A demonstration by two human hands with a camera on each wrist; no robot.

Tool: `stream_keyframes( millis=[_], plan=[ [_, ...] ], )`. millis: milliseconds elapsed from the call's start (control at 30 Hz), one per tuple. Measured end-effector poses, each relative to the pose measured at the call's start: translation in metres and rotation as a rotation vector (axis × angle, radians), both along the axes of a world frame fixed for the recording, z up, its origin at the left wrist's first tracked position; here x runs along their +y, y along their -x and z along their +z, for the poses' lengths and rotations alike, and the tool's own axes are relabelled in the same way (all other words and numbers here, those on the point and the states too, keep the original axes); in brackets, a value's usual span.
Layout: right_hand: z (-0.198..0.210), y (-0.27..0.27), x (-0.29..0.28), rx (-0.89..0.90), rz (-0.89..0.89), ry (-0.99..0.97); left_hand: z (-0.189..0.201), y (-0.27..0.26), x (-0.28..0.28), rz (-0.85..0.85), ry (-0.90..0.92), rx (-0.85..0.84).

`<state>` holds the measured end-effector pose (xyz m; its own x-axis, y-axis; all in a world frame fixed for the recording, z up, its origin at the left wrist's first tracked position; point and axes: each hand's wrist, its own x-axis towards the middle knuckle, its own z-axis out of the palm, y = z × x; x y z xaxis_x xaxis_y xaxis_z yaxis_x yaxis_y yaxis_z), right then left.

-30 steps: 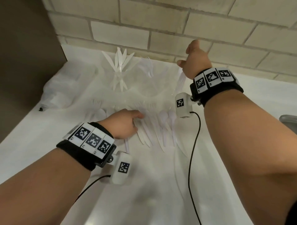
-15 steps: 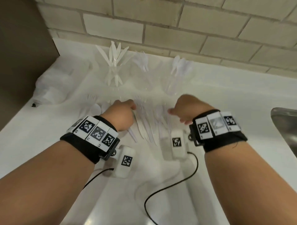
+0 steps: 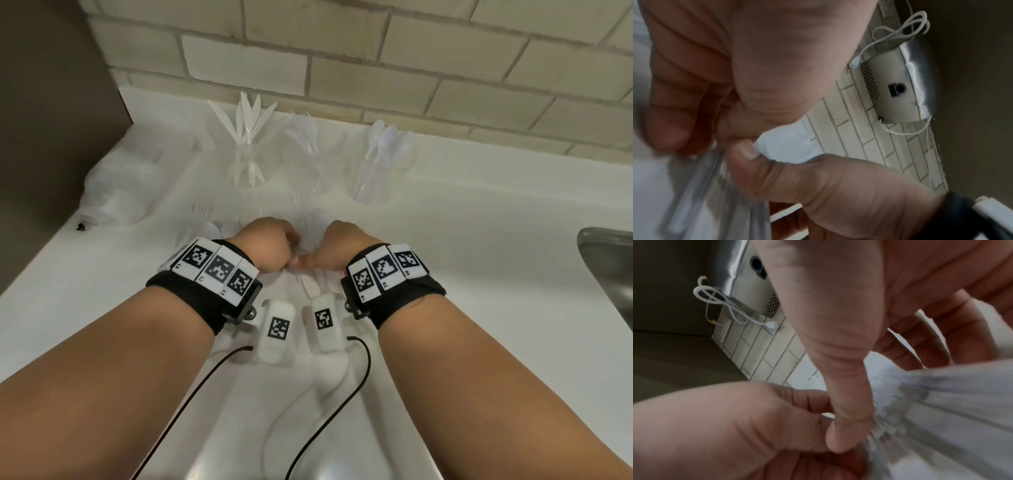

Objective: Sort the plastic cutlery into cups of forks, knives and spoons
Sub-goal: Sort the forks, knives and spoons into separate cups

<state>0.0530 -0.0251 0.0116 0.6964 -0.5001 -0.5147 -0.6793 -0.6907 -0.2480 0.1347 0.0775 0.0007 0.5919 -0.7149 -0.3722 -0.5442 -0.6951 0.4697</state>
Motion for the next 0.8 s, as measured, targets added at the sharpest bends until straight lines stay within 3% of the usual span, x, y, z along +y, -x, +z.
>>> stream_keyframes(
  millis=[167,367,567,800],
  plan=[
    [-0.019,-0.023,0.007,0.02,0.037,0.098,0.0,-0.003,-0.001,0.022,0.052,0.112],
    [-0.035,-0.04,0.015,-0.03,0.075,0.174,-0.003,-0.003,-0.003,0.031,0.014,0.119],
    [-0.031,-0.044,0.011,0.022,0.128,0.156,-0.01,-0.008,-0.001,0.253,0.114,0.47],
    [-0.028,-0.043,0.014,0.046,0.188,0.161,-0.016,-0.009,0.011,0.257,0.273,0.588]
  ],
)
